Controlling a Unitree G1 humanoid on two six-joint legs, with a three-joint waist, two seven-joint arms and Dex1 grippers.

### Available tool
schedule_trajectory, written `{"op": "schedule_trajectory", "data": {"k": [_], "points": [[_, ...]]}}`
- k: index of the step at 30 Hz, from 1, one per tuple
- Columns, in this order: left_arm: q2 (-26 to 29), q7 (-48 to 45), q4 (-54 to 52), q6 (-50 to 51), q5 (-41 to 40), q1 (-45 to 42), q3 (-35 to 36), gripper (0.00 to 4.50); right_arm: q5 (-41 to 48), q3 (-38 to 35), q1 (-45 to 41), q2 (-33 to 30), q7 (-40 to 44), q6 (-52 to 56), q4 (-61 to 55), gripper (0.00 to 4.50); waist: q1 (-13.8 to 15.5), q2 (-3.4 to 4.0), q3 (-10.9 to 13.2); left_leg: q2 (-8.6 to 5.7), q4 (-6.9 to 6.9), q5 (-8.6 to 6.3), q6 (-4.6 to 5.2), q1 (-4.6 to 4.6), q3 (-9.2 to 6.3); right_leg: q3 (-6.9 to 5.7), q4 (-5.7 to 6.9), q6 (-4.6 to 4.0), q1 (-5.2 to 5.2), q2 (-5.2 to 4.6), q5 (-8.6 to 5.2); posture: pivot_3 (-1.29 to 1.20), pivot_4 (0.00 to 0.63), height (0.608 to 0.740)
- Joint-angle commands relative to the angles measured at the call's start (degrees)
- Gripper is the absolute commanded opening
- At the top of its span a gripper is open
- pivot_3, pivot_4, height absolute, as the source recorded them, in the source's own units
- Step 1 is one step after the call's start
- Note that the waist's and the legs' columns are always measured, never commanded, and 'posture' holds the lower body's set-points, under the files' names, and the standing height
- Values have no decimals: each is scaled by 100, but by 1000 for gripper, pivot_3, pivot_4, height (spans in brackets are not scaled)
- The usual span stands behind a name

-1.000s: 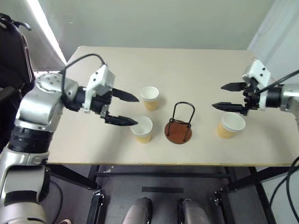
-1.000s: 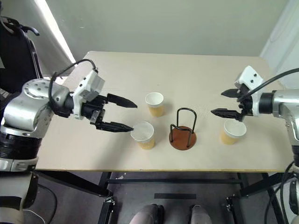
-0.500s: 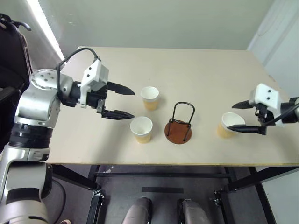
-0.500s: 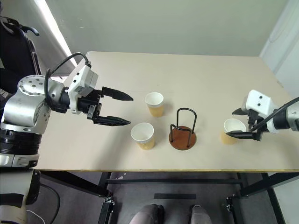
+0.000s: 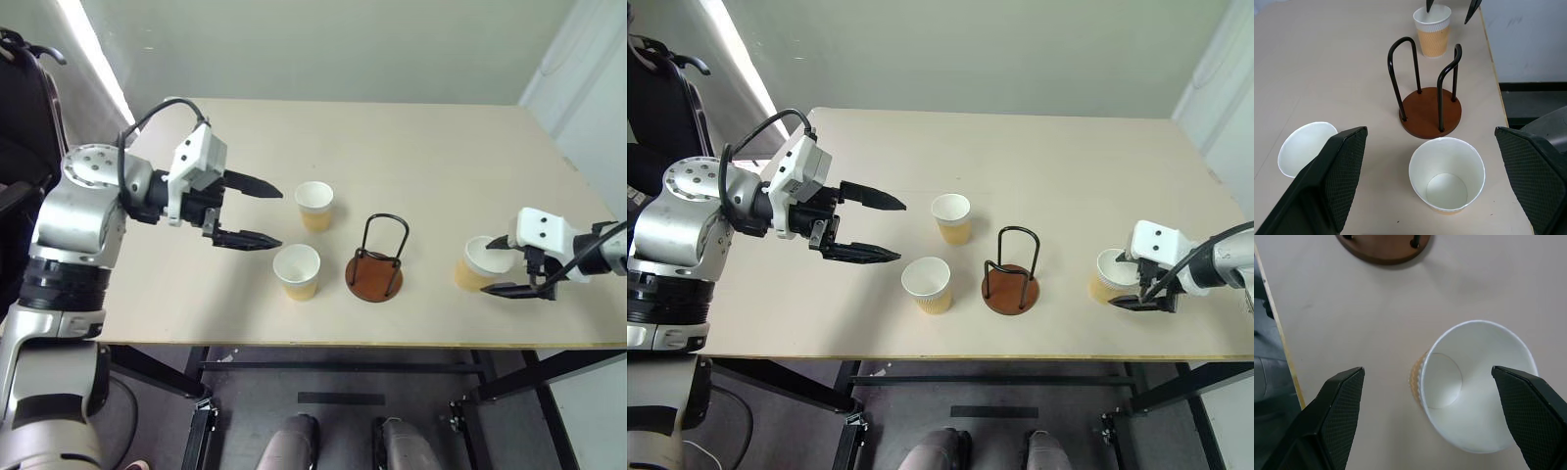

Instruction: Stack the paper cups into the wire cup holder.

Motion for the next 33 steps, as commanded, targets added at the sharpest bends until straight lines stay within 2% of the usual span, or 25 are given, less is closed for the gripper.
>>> {"op": "schedule_trajectory", "data": {"k": [1,12,15,25,33], "points": [[21,-30,-135,19,-99,-130,199,4500,-199,1,-19,-172,65,-216,65,4213,0,0,0,0,0,0,0,0,0,0,0,0,0,0,0,0,150,740],[-15,-1,-231,83,-110,-143,185,4500,-462,323,-262,32,210,-360,141,4213,-2,0,0,0,1,-1,2,1,0,0,0,0,2,0,0,0,150,740],[-14,6,-271,103,-111,-125,193,4500,-484,360,-296,71,245,-375,132,3675,0,0,0,0,1,-1,2,1,0,0,0,1,2,0,0,0,150,740],[-22,-5,-163,76,-52,-190,169,4500,-470,362,-427,136,369,-331,118,34,0,0,0,0,3,-1,2,1,0,0,1,-1,3,0,0,0,150,740],[-50,-35,34,-53,39,-296,127,4500,-359,250,-406,118,400,-188,5,34,-1,0,0,0,3,-1,1,2,0,0,1,-1,3,0,0,0,150,740]]}}
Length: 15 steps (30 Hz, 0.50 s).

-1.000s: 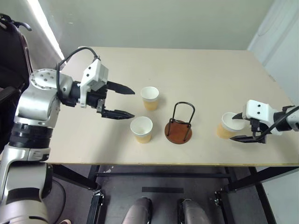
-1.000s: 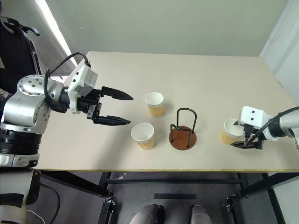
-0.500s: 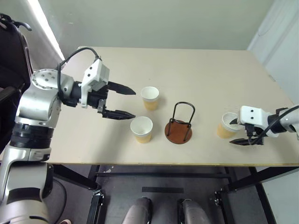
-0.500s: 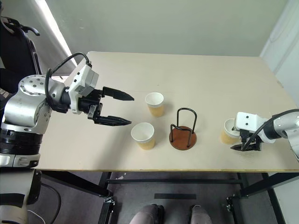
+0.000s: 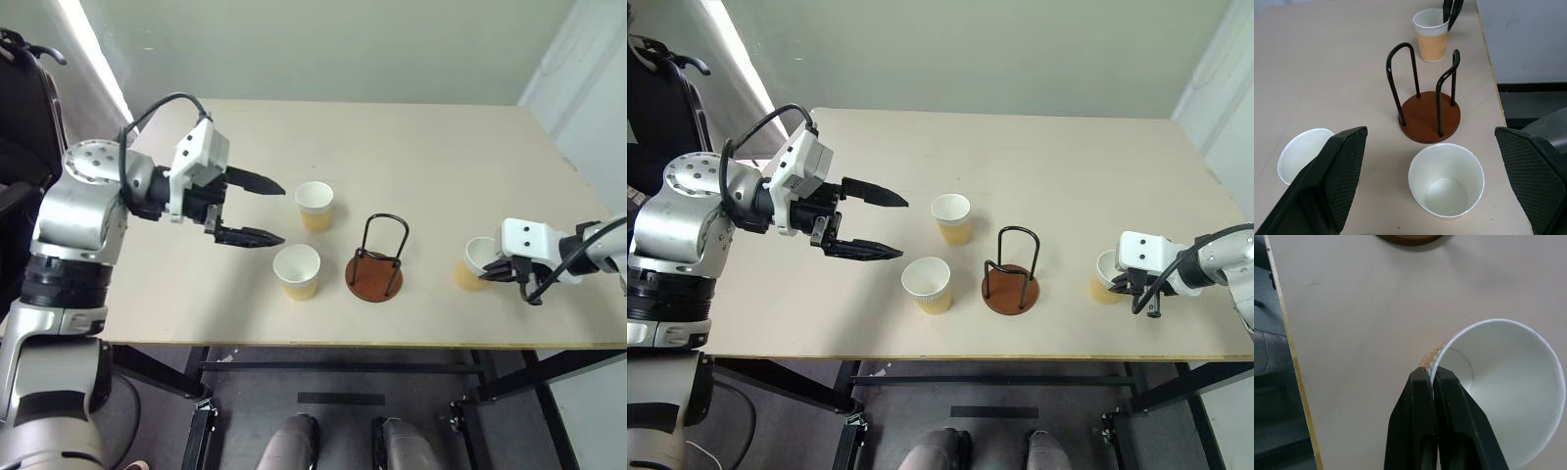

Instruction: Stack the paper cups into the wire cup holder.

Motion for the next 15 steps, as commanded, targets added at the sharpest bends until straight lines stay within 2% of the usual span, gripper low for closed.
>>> {"op": "schedule_trajectory", "data": {"k": [1,15], "points": [[-2,-38,39,-128,24,-163,123,4500,166,-207,-114,-51,64,154,-204,34,0,0,0,0,0,0,0,0,0,0,0,1,0,0,0,0,150,740],[-19,-151,88,-194,100,-176,85,4500,998,-530,-1831,74,-31,1092,-1185,34,-25,-1,0,-1,0,1,1,-4,-1,0,-2,-34,-3,1,-20,0,150,740]]}}
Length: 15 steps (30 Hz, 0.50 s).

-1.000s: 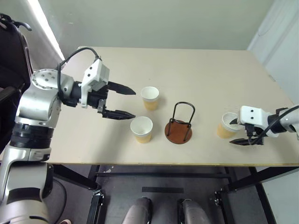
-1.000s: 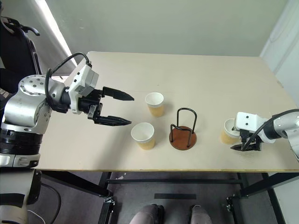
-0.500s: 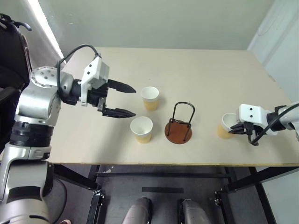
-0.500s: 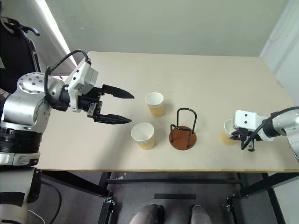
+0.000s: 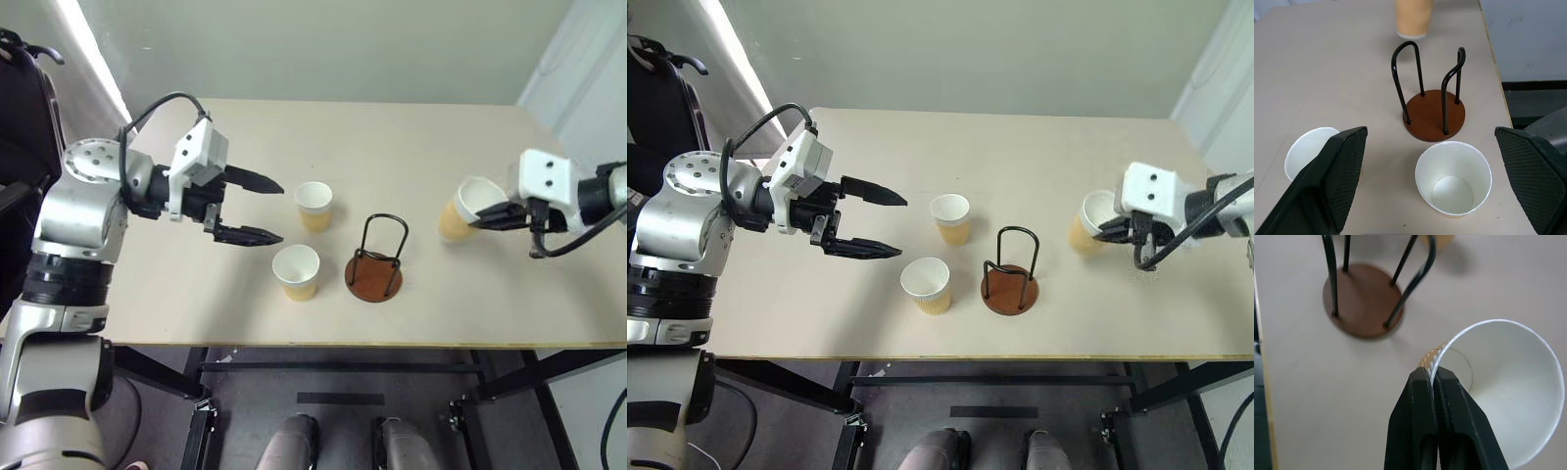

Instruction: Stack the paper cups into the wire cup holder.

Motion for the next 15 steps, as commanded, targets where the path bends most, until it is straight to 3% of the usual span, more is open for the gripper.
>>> {"op": "schedule_trajectory", "data": {"k": [1,6,15], "points": [[-3,-71,-63,-49,-9,-147,72,4500,380,-221,-496,98,-38,353,-561,34,-5,0,0,0,0,0,0,1,0,0,0,0,0,0,0,0,150,740],[-29,-139,-69,-43,-3,-157,35,4500,820,-154,-948,344,-74,884,-1023,34,-3,0,0,1,-1,2,0,2,0,0,2,-3,-1,1,-2,0,150,740],[12,-211,-166,35,-31,-103,58,4500,1242,58,-742,591,-94,1270,-1444,34,-4,-1,0,0,0,4,0,1,-1,0,1,-4,-2,1,-3,0,150,740]]}}
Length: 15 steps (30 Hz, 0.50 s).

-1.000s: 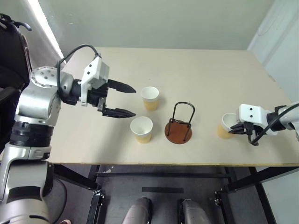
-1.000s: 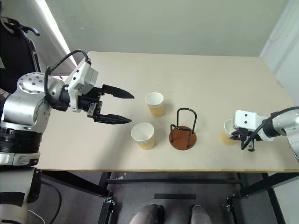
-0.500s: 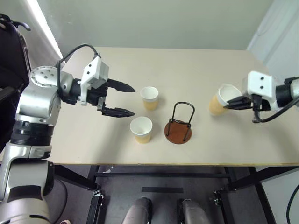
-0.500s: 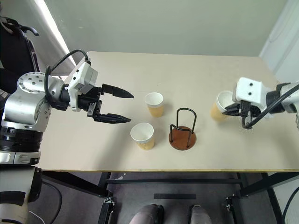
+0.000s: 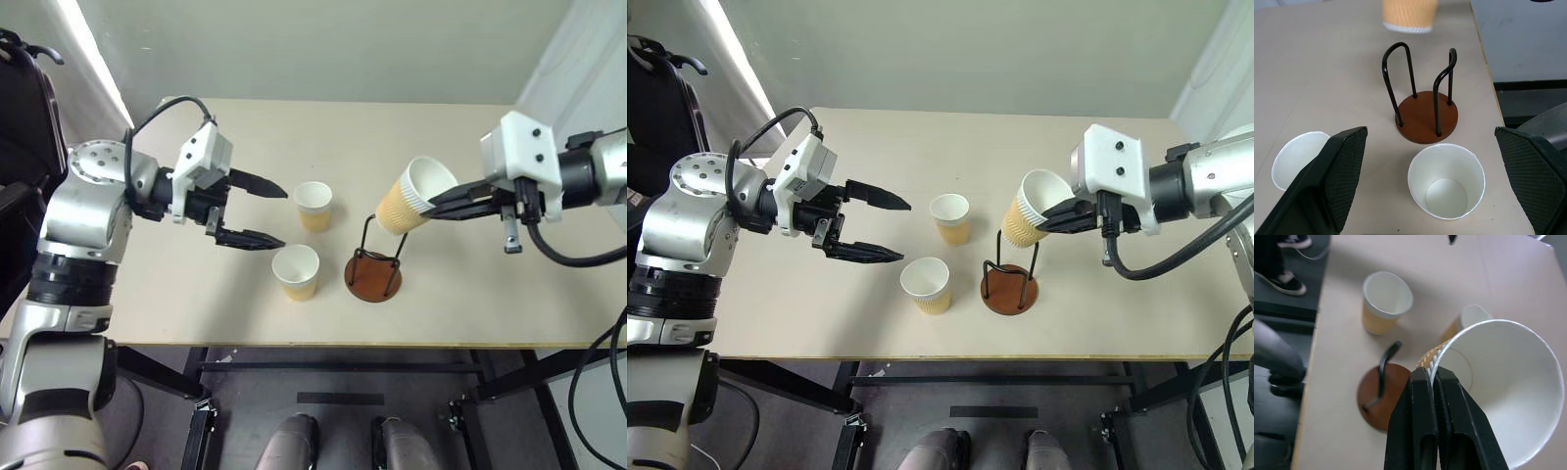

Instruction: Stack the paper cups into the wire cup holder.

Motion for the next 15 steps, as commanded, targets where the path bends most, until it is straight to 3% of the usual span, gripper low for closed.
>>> {"op": "schedule_trajectory", "data": {"k": [1,15], "points": [[84,-58,-152,17,-29,-95,98,4500,122,14,7,51,-74,57,-176,34,-3,0,0,0,0,0,0,0,0,0,0,0,0,0,0,0,150,740],[120,10,-245,97,-48,-58,144,4500,-426,673,-6,383,-68,-601,153,34,-5,0,0,0,1,2,3,1,1,0,1,0,0,0,0,0,150,740]]}}
